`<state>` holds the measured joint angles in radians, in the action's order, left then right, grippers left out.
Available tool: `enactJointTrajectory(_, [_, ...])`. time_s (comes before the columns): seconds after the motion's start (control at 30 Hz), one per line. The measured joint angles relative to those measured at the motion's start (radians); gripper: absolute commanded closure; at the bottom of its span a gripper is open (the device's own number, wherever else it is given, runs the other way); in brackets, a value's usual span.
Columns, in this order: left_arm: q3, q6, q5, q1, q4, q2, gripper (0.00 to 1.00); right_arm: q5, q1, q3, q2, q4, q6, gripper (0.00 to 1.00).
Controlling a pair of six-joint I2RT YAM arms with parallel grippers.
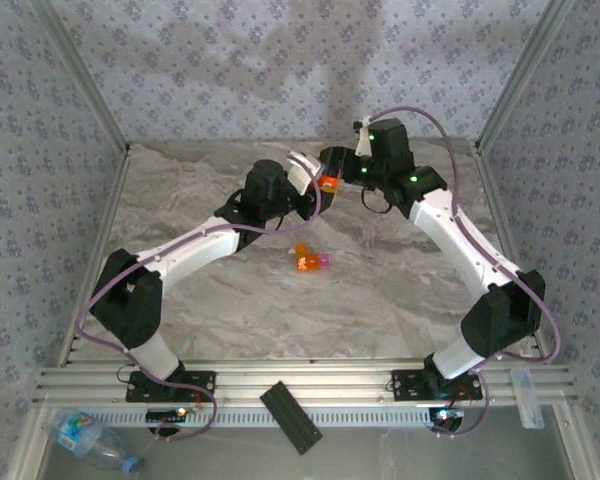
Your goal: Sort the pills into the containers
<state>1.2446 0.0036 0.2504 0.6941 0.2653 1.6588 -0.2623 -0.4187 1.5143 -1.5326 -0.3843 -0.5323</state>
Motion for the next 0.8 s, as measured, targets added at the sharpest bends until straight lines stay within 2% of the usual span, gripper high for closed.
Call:
enactJointTrajectory(0.17, [0.000,-0.016,0.082,-0.036,0.024,0.000,1.00,-0.134,0.092,-0.039,0.098,0.023,0.029,0.12])
enactJointTrajectory(0.37, [0.005,-0.024,0.275,-0.122,0.005,-0.001,1.00,-0.270,0.146,-0.029,0.169,0.026,0.122,0.05])
enactJointTrajectory(0.6, [0.090,-0.031,0.532,-0.159,-0.120,-0.001,1.00,-0.375,0.132,0.045,0.096,-0.036,0.275,0.05])
enactJointTrajectory(0.8, [0.155,-0.019,0.646,-0.159,-0.204,-0.001,1.00,-0.396,0.094,0.089,0.037,-0.087,0.336,0.09])
